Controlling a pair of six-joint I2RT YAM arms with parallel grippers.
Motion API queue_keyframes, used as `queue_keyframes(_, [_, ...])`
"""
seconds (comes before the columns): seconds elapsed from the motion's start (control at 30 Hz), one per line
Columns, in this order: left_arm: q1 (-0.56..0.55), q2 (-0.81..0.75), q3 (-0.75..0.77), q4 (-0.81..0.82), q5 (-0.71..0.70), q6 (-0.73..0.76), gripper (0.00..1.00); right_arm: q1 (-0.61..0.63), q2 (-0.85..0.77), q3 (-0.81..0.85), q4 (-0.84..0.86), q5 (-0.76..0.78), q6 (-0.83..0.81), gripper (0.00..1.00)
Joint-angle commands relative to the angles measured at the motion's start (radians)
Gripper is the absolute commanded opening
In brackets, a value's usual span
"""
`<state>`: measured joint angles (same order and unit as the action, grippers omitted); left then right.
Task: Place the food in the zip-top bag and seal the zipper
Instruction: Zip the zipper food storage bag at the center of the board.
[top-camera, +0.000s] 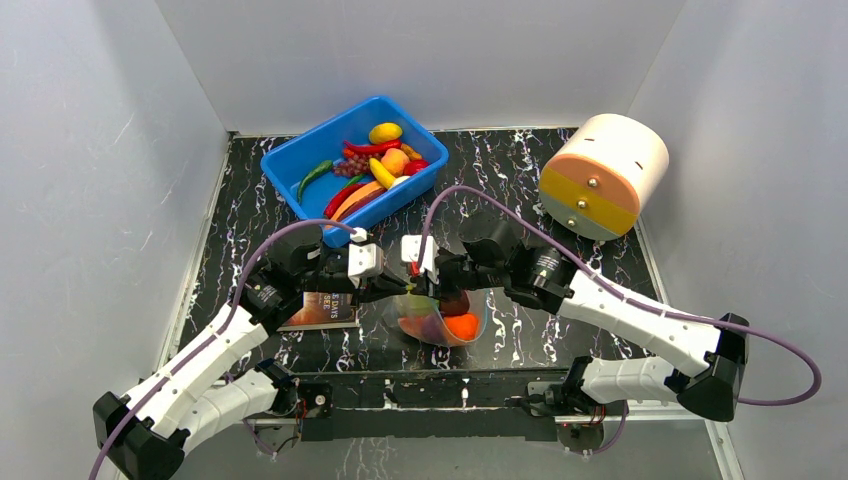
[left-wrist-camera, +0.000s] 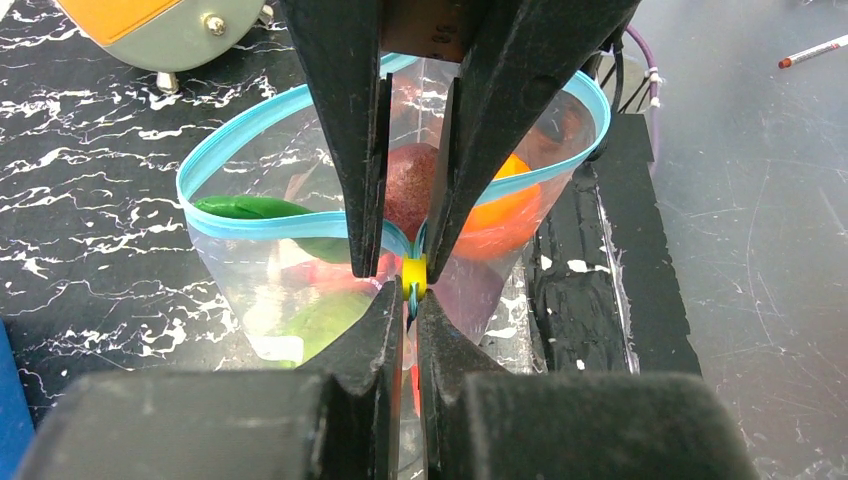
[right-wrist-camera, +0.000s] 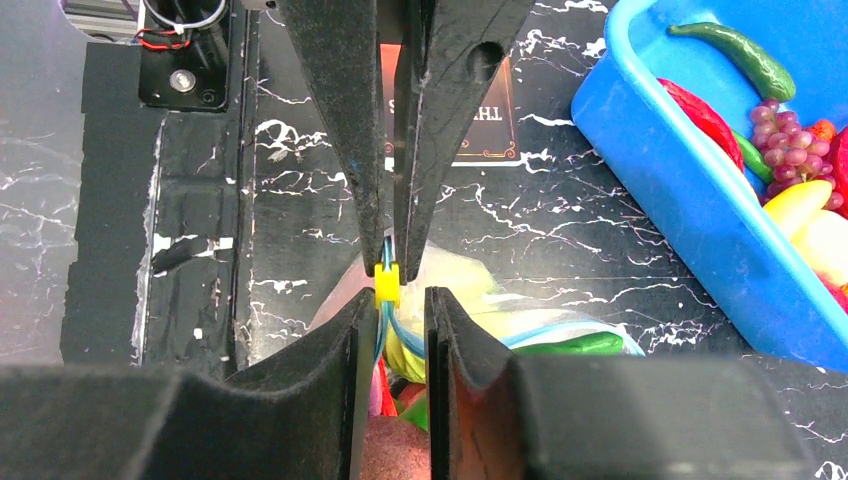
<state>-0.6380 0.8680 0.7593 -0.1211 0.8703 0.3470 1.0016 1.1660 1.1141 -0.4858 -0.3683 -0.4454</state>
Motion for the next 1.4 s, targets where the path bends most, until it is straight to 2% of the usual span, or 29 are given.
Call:
queue_keyframes(0.0, [-0.001,-0.001,0.037,-0.013,0.048,-0.010,0.00,0.008,0.003,0.017,0.107,0.006,0.004,0.22])
queue_keyframes(0.23, [-0.001,0.002,0.040,-0.005,0.050,-0.020,0.00,0.017,0.020,0.019,0.118,0.000,0.007,0.20])
queue_keyframes(0.33, [-0.001,0.002,0.042,-0.024,0.045,-0.010,0.00,0.021,0.017,0.016,0.117,0.025,0.000,0.00])
queue_keyframes(0.5, [-0.001,-0.013,0.066,-0.147,-0.049,0.051,0.00,0.021,-0.037,0.004,0.086,0.124,-0.030,0.00])
queue_keyframes(0.63, [0.000,-0.045,0.083,-0.202,-0.166,0.048,0.00,0.022,-0.070,-0.007,0.034,0.151,-0.047,0.00])
queue_keyframes(0.87, [0.001,-0.046,0.104,-0.294,-0.263,0.071,0.00,0.020,-0.114,-0.030,0.002,0.197,-0.021,0.00])
queue_keyframes(1.0, [0.001,-0.063,0.110,-0.298,-0.261,0.070,0.00,0.019,-0.121,-0.030,-0.020,0.211,-0.016,0.00])
queue_keyframes(1.13, [0.001,-0.064,0.094,-0.224,-0.110,0.045,0.00,0.021,-0.121,-0.032,0.001,0.164,-0.005,0.00])
queue_keyframes(1.27, [0.001,-0.063,0.018,-0.030,-0.018,-0.029,0.27,0.019,-0.119,-0.026,0.064,0.083,0.012,0.00])
queue_keyframes(1.37, [0.001,-0.041,0.010,0.018,0.016,-0.049,0.36,0.019,-0.101,-0.013,0.079,0.061,0.017,0.00])
